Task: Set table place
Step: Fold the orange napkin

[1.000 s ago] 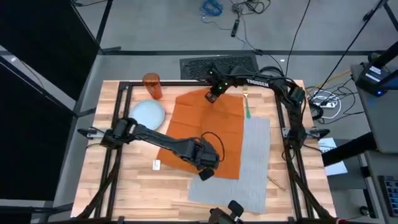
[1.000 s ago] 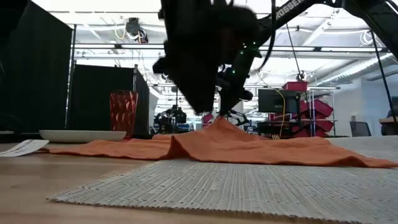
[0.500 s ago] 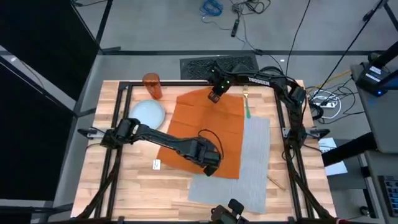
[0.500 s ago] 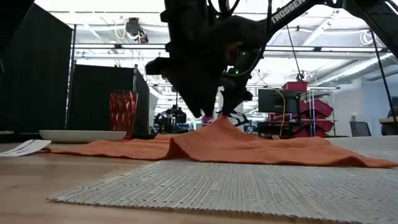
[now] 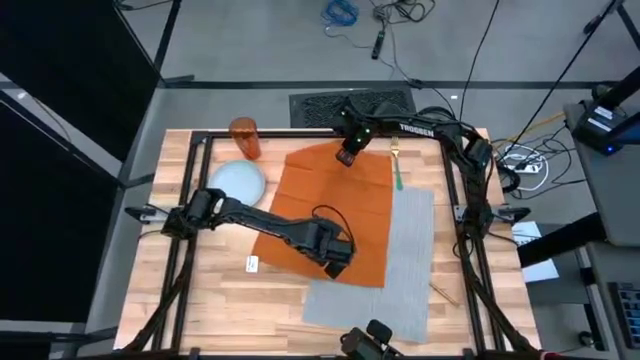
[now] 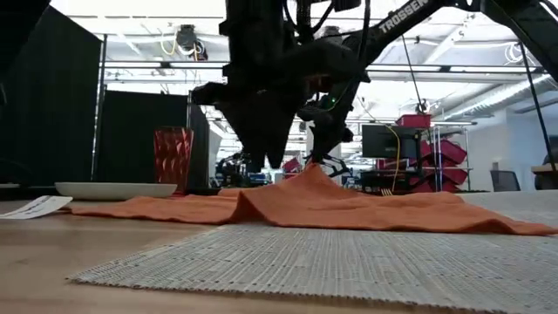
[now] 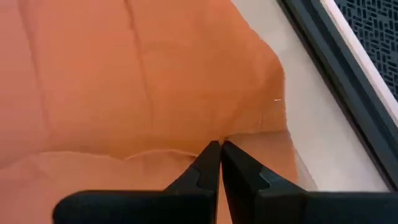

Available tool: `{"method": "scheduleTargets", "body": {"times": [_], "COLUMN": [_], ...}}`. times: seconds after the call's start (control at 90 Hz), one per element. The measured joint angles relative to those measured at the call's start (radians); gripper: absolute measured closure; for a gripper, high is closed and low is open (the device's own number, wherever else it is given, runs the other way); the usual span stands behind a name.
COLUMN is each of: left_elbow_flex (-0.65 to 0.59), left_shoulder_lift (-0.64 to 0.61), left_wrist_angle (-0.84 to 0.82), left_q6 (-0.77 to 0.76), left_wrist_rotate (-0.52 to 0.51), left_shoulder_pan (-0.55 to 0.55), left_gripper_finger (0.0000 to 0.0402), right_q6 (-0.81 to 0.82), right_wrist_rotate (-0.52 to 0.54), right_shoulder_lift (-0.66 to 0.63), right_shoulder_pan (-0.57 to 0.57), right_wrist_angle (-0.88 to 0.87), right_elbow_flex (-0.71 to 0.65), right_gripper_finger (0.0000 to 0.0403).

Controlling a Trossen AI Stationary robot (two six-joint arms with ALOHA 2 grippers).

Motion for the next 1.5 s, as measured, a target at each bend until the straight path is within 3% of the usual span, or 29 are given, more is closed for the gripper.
{"method": "scheduleTargets", "body": {"times": [0.333, 0.822, 1.5], "left_elbow_flex": [-0.031, -0.031, -0.075], "left_shoulder_lift": [0.000, 0.000, 0.027], "left_wrist_angle": [0.083, 0.030, 0.112], "left_q6": [-0.025, -0.041, -0.027], "left_wrist_rotate": [0.029, 0.032, 0.058], "left_shoulder_pan": [-0.014, -0.018, -0.018], "left_gripper_finger": [0.0318, 0.0318, 0.0318], "right_q6": [-0.008, -0.021, -0.028], "right_wrist_rotate": [-0.002, -0.009, -0.032], "right_shoulder_lift": [-0.017, -0.020, -0.020], "right_shoulder_pan": [-0.008, -0.008, -0.008], "right_wrist_angle": [0.014, 0.014, 0.022], "right_elbow_flex": [0.000, 0.000, 0.000], "right_gripper_finger": [0.0403, 0.0403, 0.0403]}}
